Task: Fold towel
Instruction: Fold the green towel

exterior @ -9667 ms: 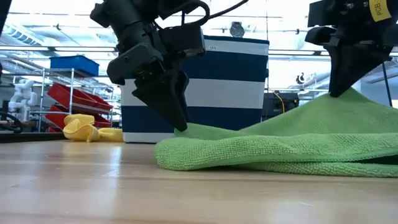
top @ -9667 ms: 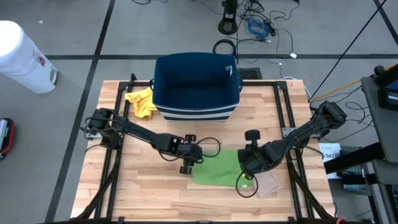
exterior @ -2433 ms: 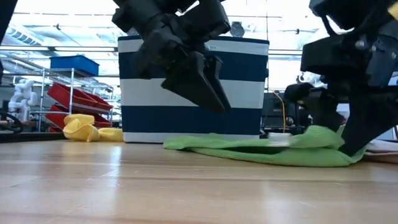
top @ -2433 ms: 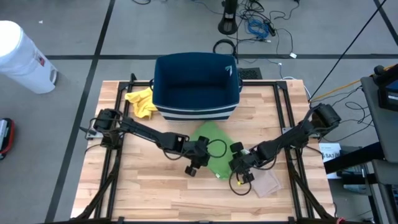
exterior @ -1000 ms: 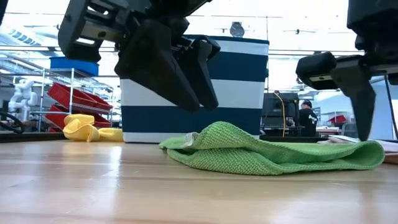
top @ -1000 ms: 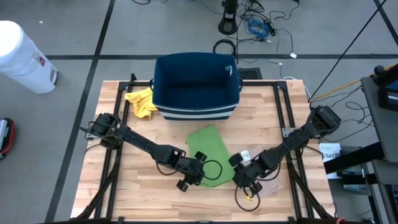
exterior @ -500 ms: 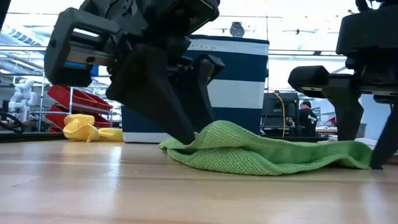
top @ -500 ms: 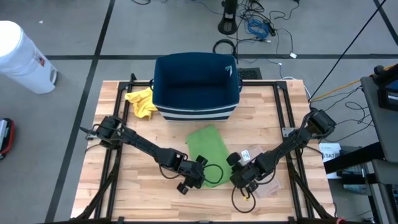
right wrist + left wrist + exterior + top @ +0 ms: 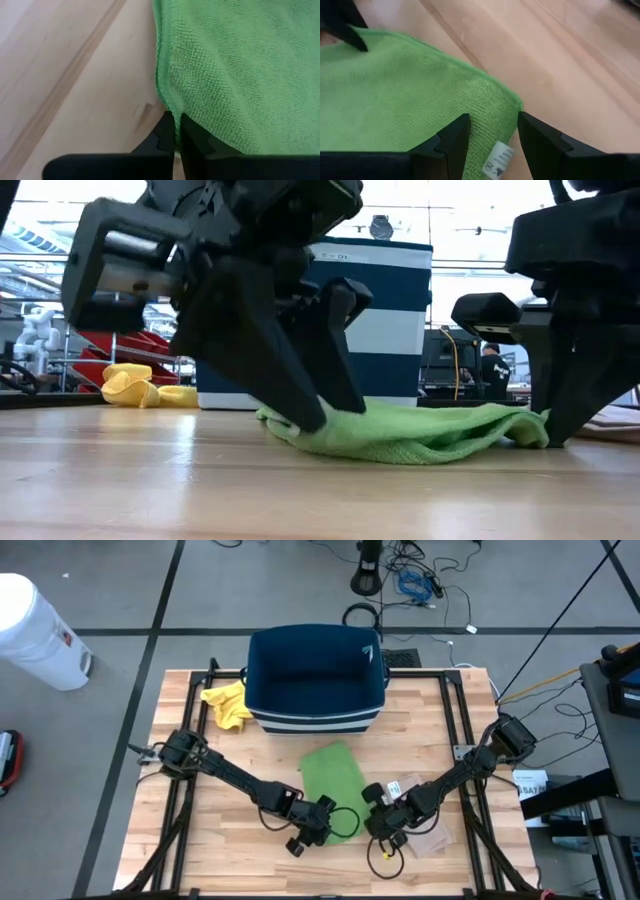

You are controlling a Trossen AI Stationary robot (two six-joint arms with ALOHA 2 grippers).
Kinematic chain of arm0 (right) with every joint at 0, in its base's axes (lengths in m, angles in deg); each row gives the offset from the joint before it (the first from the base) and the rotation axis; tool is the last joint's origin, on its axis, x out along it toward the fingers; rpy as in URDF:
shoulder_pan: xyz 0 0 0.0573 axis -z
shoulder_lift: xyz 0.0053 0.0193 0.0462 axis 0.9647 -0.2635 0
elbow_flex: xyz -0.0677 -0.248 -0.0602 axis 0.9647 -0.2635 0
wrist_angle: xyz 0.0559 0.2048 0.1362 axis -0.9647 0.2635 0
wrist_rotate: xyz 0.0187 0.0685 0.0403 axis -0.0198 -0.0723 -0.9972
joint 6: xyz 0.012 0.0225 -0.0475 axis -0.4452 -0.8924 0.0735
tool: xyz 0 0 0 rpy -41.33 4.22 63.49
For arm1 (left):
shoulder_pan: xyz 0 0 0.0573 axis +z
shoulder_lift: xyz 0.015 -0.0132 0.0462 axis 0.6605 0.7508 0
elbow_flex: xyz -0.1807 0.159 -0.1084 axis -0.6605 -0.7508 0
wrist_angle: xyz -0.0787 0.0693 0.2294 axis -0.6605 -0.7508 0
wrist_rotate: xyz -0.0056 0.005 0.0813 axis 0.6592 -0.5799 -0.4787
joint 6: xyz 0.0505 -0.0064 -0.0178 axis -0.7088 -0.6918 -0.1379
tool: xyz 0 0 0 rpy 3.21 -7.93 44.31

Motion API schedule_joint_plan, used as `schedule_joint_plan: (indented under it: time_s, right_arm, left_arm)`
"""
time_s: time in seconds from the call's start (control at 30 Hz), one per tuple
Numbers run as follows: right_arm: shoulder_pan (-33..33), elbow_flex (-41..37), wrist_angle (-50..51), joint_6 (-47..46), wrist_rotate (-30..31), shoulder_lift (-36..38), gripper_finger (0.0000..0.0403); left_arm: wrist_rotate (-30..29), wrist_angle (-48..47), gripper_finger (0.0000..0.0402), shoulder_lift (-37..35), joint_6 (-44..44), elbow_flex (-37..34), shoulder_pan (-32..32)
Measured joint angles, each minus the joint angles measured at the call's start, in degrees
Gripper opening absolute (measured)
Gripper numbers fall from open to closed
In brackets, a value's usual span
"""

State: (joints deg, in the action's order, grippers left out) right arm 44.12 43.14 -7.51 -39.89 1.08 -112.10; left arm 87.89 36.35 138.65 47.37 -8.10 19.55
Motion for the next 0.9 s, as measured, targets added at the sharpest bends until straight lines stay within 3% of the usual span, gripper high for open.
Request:
schedule_joint_plan:
  time_s: [0.13, 0.5, 0.6, 0.77, 0.9]
  right_arm:
    - [0.23, -0.04, -0.76, -0.59, -0.17, -0.04, 0.0004]
    - [0.23, -0.04, -0.83, -1.45, -0.48, -0.04, 0.0001]
    - [0.23, -0.04, -0.85, -1.48, -0.74, -0.04, 0.0001]
    - [0.26, -0.04, -0.86, -2.48, -1.73, -0.01, 0.0000]
    - [0.39, -0.04, -1.16, -4.05, -5.80, 0.68, 0.0000]
  left_arm:
    - [-7.92, -0.03, 0.0174, 1.30, -1.46, 0.00, -1.18]
    - [-8.37, -0.26, 0.0167, 1.34, 6.19, 0.00, 1.04]
    - [-8.51, -0.26, 0.0129, 1.34, 5.24, 0.00, 1.12]
    - [-7.24, -0.65, 0.0018, 1.34, 1.55, 0.00, 0.48]
    - [-7.56, -0.67, 0.0007, 1.31, 1.61, 0.00, -0.07]
